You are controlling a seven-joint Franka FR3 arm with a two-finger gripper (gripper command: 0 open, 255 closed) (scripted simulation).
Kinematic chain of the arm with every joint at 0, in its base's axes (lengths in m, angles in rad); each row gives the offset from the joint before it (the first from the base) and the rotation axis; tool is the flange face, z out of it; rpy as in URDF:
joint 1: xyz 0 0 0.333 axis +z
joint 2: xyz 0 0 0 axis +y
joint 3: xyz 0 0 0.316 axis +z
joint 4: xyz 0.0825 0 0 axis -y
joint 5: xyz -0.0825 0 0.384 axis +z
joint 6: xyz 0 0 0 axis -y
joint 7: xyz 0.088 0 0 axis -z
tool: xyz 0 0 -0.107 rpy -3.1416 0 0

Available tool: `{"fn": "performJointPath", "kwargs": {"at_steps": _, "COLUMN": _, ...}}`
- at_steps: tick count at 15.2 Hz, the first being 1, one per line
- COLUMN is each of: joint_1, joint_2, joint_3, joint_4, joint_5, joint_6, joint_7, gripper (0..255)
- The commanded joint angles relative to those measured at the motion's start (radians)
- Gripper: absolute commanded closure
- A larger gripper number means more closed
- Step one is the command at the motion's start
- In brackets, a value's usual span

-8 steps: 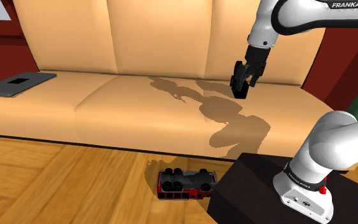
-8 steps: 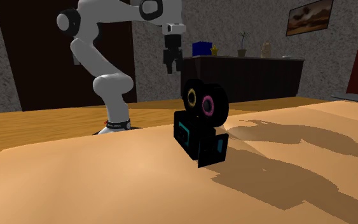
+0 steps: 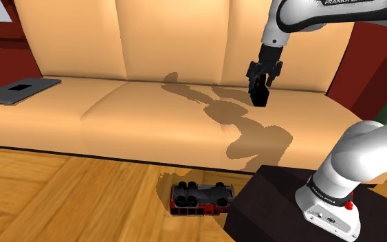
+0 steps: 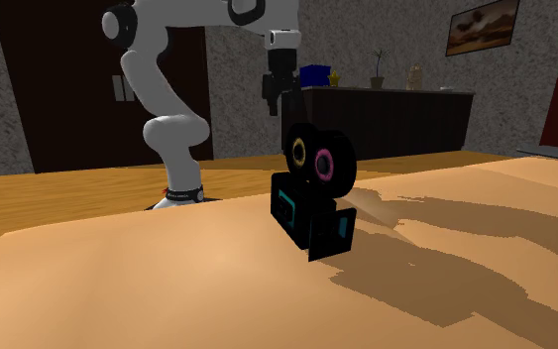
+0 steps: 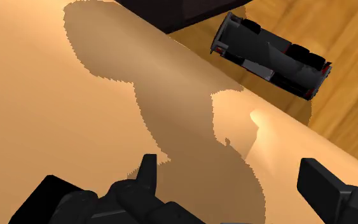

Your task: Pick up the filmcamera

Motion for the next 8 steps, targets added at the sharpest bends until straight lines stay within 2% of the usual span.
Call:
{"fn": "performJointPath", "kwargs": {"at_steps": 1, "joint_1": -0.03, "joint_2": 0.059, "joint_3": -0.023, "joint_4": 0.04, "joint_5": -0.014, "joint_6": 0.014, "joint_7": 0.019, "gripper": 0}}
{"fn": "performJointPath", "kwargs": {"at_steps": 8, "joint_1": -0.114, "joint_2": 0.249, "joint_3": -0.092, "joint_4": 0.197, "joint_5": -0.04, "joint_6": 0.031, "joint_7": 0.102, "gripper": 0}}
